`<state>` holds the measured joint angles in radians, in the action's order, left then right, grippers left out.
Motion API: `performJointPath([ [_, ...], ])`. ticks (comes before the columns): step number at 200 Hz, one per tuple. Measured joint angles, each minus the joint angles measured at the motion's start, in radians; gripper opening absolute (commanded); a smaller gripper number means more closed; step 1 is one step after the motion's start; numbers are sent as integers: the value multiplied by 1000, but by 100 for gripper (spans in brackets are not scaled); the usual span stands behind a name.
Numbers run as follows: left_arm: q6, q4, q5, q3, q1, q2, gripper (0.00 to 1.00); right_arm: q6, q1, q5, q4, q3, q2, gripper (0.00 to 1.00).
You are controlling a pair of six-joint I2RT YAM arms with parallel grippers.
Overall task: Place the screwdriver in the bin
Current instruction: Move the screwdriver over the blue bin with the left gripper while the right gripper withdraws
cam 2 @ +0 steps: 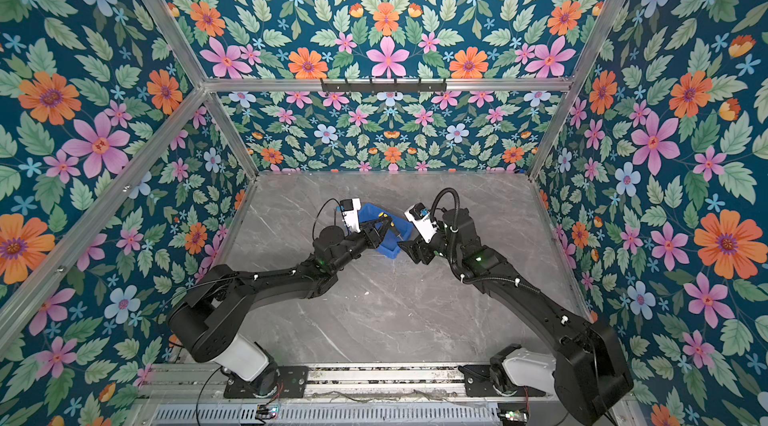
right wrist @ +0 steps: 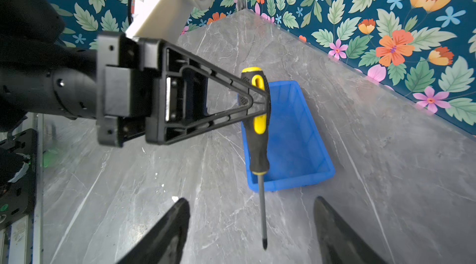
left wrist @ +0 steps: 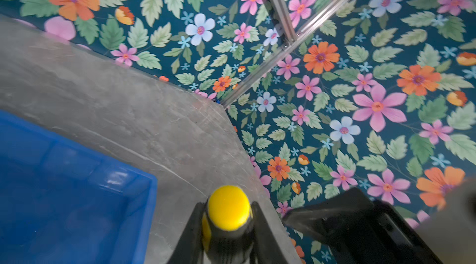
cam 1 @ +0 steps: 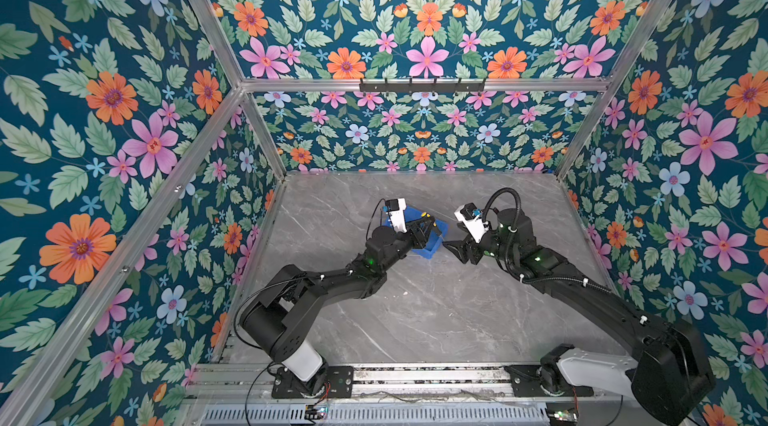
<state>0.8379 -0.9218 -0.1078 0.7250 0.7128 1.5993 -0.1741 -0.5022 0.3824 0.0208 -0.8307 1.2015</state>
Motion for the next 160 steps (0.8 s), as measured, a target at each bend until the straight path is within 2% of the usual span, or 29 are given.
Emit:
performJointPath([
  [32,38,162,140,74,-9,0,0,0,-1,6,-28,16,-38,87],
  [63,61,419,245,238,-26,27,0,1,-6,6,-53,26,-66,86],
  [117,131,896,289,520,-79,179,0,5,-19,6,-76,26,-76,86],
  [160,158,1092,267,671,-93,296,0,3,-28,5,-77,14,-76,86],
])
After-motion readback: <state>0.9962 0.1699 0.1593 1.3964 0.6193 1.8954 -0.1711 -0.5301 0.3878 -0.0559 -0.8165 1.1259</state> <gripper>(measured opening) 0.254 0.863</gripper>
